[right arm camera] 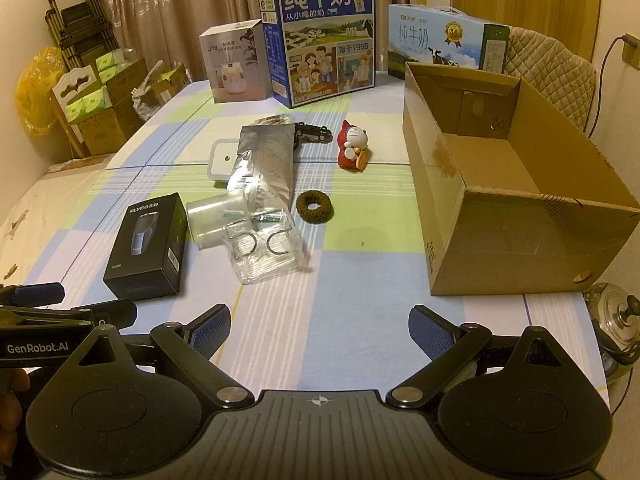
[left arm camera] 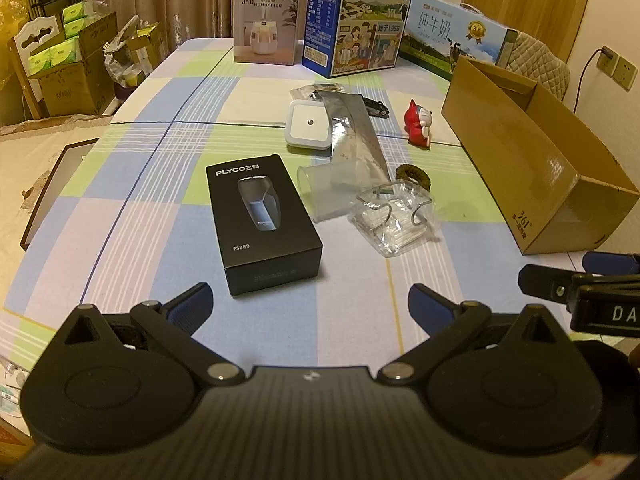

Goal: Organize objects

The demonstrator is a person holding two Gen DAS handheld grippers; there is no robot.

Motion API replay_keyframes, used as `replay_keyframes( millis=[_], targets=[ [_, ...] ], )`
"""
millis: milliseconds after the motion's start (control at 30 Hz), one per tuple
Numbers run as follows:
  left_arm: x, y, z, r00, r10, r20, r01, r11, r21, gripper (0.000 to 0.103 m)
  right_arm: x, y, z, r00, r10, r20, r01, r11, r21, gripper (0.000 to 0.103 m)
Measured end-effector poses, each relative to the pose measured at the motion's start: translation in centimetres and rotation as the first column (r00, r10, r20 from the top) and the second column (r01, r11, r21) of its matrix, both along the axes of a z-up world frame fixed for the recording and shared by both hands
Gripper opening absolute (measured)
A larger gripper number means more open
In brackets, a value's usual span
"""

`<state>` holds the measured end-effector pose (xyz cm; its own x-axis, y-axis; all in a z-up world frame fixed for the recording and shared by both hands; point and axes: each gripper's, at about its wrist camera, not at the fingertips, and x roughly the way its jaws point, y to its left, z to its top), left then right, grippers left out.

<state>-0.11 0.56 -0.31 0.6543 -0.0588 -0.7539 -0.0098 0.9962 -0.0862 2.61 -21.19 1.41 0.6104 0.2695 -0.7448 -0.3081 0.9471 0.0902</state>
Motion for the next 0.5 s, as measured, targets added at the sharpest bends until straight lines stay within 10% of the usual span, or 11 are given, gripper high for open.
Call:
replay_keyframes(
  millis=[500],
  targets=[
    [0.05,-0.02,0.01,1.0,0.001,-0.002,-0.001,1.0,-0.001,0.102,0.08,0.07,-0.04,1.0,0.002,-0.001,-0.002,1.0,-0.004,0.094]
  ],
)
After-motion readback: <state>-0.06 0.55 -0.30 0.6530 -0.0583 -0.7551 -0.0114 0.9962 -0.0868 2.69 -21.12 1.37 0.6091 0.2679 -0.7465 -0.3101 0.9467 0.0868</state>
